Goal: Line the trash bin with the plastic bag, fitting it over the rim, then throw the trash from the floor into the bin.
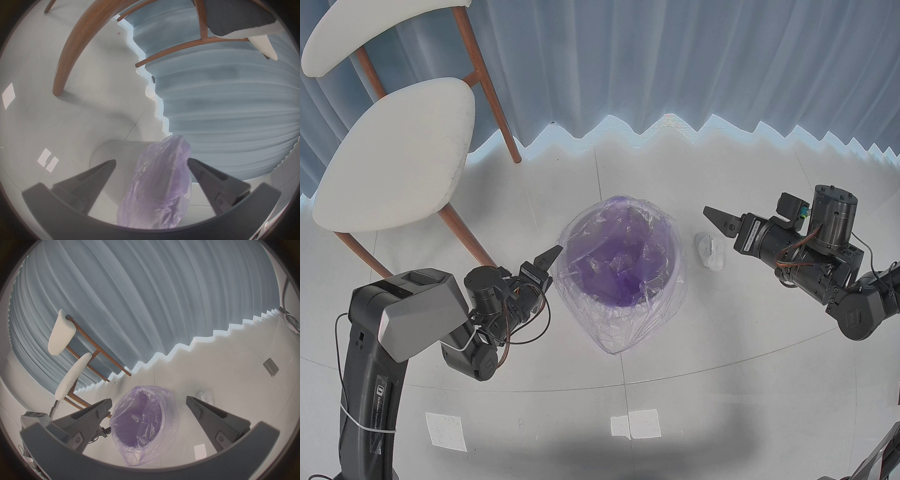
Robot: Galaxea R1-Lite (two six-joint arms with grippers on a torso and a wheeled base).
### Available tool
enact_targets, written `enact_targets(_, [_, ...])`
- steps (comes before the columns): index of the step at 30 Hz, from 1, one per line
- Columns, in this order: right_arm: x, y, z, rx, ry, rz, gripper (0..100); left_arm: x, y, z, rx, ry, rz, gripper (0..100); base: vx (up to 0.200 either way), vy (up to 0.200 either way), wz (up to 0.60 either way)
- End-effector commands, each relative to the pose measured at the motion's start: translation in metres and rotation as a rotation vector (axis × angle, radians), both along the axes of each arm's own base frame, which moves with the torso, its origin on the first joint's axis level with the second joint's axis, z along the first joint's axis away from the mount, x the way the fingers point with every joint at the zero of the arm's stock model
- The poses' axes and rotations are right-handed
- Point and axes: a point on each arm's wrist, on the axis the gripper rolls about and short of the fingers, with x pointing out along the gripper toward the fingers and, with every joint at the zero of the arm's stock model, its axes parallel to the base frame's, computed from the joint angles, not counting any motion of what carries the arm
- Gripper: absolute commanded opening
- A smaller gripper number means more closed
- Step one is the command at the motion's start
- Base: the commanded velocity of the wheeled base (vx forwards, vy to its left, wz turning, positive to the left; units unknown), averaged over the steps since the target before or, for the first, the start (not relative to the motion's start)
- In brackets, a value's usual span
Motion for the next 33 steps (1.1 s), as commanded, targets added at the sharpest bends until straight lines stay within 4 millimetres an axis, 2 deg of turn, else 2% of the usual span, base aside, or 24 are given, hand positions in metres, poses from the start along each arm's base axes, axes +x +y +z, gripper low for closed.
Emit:
enact_targets(1, [0.001,0.000,-0.001,-0.001,0.003,0.000,100,0.002,0.000,-0.005,0.001,0.005,0.000,0,0.000,0.000,0.00])
enact_targets(7, [0.000,0.001,0.000,-0.001,0.000,0.001,100,0.003,0.001,-0.005,-0.002,0.003,0.005,0,0.000,0.000,0.00])
enact_targets(16, [0.000,0.001,-0.001,-0.004,0.002,0.001,100,0.010,0.003,-0.015,0.001,0.006,0.014,0,0.000,0.000,0.00])
enact_targets(33, [0.001,0.001,-0.004,-0.006,0.011,0.003,100,0.022,0.001,-0.048,0.021,0.030,0.021,0,0.000,0.000,0.00])
